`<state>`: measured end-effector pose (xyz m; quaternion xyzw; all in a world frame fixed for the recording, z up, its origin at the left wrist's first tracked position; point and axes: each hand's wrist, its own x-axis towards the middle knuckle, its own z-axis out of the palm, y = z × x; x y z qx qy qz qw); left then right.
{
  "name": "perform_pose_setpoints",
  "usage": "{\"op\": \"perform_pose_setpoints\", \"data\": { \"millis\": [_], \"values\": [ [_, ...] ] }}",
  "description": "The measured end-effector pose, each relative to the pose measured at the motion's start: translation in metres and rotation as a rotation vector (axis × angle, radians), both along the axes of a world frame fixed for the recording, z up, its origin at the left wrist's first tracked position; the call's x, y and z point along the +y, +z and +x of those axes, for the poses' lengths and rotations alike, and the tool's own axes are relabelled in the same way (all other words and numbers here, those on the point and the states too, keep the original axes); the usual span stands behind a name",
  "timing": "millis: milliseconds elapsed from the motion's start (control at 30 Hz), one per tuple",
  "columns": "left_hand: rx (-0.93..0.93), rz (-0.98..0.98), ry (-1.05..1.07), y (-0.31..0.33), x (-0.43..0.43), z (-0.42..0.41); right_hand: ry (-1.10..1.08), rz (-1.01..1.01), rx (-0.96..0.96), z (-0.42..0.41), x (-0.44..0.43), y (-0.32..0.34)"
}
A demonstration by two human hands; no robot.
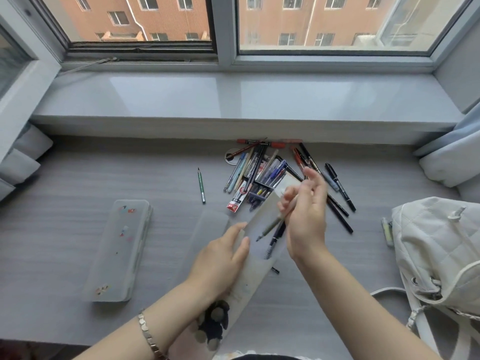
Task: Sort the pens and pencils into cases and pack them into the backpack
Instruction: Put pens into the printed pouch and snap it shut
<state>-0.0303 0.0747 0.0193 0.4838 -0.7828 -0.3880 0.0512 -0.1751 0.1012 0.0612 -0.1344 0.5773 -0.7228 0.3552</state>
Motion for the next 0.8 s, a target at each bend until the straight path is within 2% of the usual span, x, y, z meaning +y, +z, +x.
{"op": "perform_pose_setpoints", "data": {
  "millis": [67,167,267,333,500,600,667,733,800],
  "values": [
    [0.046,0.023,0.04,0.001,0.0,-0.001,0.056,0.115,0.136,0.01,0.003,-0.013],
    [0.001,0.016,0.02,-0.001,-0.002,-0.003,0.244,0.248,0.339,0.014,0.011,-0.03],
    [-0.001,0.013,0.028,-0.003,-0.003,-0.007,0.396,0.44,0.706,0.011,0.014,-0.037],
    [0.01,0.003,0.048,-0.004,-0.007,-0.01,0.436,0.489,0.892,0.008,0.014,-0.038],
    [0.003,-0.011,0.143,-0.011,-0.02,-0.008,0.52,0.556,1.141,0.001,0.008,-0.032],
    [0.009,-0.025,0.284,-0.015,-0.038,0.003,0.351,0.446,1.067,-0.013,-0.009,-0.033],
    [-0.015,-0.039,0.393,-0.019,-0.052,0.011,0.369,0.524,0.923,-0.022,-0.028,-0.044],
    [0.0,-0.032,0.469,-0.021,-0.066,0.017,0.553,0.717,0.63,-0.02,-0.052,-0.059],
    [0.037,-0.023,0.513,-0.021,-0.077,0.022,0.603,0.804,0.338,-0.007,-0.075,-0.076]
  ]
}}
